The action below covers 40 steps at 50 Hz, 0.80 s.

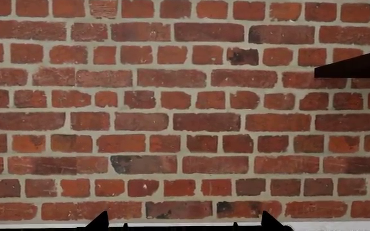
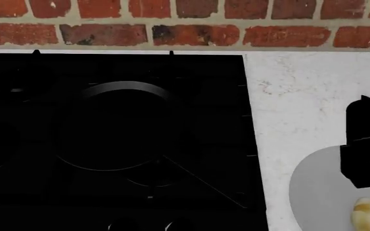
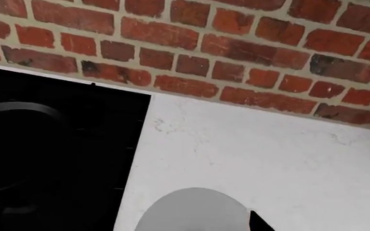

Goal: Pick the ginger from the plate and place it in the pan.

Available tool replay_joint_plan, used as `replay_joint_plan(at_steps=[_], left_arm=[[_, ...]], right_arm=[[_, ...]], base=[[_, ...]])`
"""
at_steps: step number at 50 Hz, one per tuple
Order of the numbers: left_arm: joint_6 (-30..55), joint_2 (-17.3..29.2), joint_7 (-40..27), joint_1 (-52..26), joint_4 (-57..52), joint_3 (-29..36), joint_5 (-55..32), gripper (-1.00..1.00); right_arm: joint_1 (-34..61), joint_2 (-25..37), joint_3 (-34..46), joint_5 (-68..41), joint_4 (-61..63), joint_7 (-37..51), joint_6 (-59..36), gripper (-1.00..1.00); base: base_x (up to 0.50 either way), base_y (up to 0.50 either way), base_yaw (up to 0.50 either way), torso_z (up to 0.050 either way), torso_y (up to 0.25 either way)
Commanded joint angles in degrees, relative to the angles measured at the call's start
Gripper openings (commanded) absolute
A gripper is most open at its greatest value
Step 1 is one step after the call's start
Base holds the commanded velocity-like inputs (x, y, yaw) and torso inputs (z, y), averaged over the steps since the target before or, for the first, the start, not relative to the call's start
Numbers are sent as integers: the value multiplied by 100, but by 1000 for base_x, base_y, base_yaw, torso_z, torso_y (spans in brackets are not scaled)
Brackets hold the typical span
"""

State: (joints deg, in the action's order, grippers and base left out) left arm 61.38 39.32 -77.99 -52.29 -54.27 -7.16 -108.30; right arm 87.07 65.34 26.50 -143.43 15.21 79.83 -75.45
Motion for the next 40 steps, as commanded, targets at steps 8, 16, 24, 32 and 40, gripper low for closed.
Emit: replay_joint_plan(at_steps=[8, 16, 24, 32, 40], left_arm=[[11, -24, 143, 172, -11, -52, 170, 100], [-13, 0, 139, 179, -21, -48, 167, 100], [-1, -37, 162, 167, -8, 39, 187, 100], [-22, -38, 186, 215, -12, 26, 218, 100], [-53, -26, 163, 190, -15, 54, 204, 100]], right_arm=[[622, 253, 1084, -905, -670, 256, -325, 100], [1005, 230, 1573, -1128, -1018, 400, -580, 100], [963, 341, 1809, -1150, -1040, 322, -706, 100], [820, 547, 1839, -957, -1089, 165, -832, 100], [790, 530, 1903, -799, -1213, 55, -932, 100]], base=[[0, 0, 0, 0, 0], [0, 0, 0, 0, 0], [0, 0, 0, 0, 0], [0, 0, 0, 0, 0], [0, 0, 0, 0, 0]])
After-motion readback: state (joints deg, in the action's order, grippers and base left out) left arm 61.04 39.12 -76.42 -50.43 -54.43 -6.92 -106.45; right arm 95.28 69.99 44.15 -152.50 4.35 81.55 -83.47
